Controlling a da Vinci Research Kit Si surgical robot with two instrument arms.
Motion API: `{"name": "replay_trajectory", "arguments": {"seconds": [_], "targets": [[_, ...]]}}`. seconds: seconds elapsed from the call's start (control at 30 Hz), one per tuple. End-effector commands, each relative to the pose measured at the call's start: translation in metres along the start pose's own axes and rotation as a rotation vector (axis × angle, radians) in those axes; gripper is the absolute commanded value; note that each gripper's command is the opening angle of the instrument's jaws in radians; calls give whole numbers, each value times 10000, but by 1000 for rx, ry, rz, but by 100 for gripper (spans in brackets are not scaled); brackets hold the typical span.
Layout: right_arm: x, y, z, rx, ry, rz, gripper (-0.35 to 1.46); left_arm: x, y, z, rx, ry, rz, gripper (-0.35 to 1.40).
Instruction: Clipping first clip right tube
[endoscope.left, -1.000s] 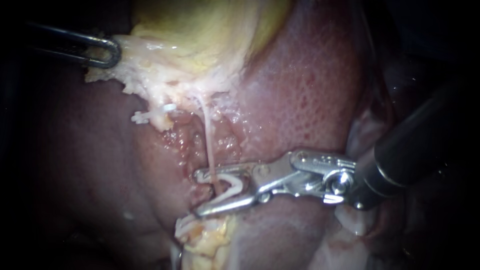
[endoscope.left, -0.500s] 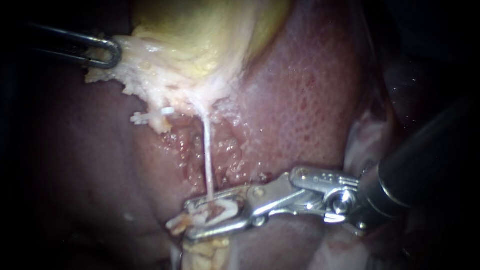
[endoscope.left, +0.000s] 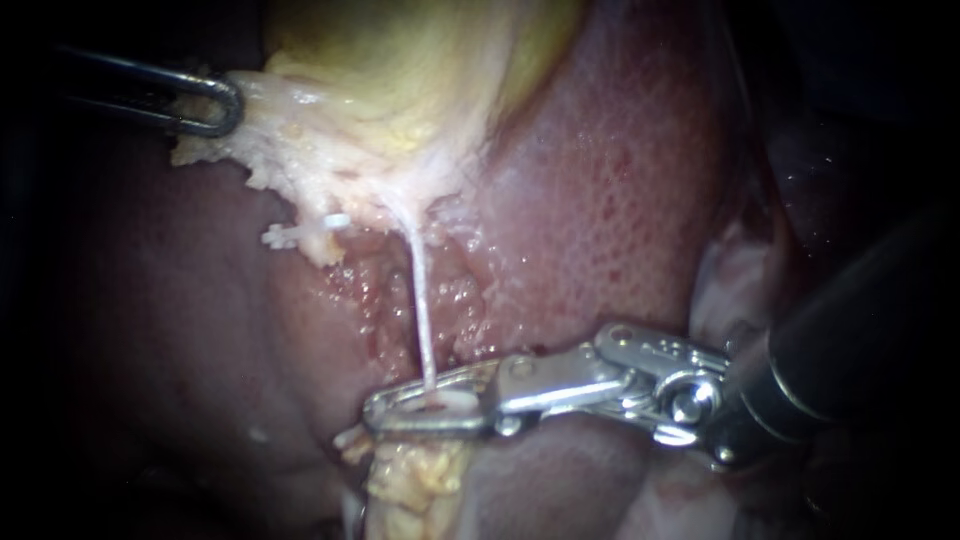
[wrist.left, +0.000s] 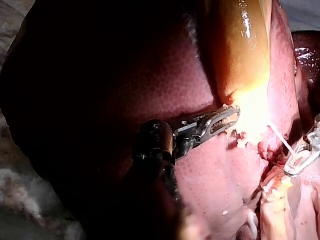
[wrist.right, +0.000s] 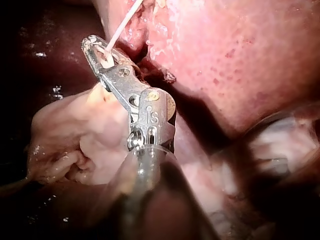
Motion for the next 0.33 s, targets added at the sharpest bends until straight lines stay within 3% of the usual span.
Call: {"name": "replay_trajectory", "arguments": {"seconds": [0.03, 0.33], "targets": [[0, 0, 1, -6, 3, -1, -35, 0, 0, 0, 0, 0, 0, -35], [-1, 1, 1, -7, 3, -2, -35, 0, 0, 1, 1, 0, 0, -35]]}}
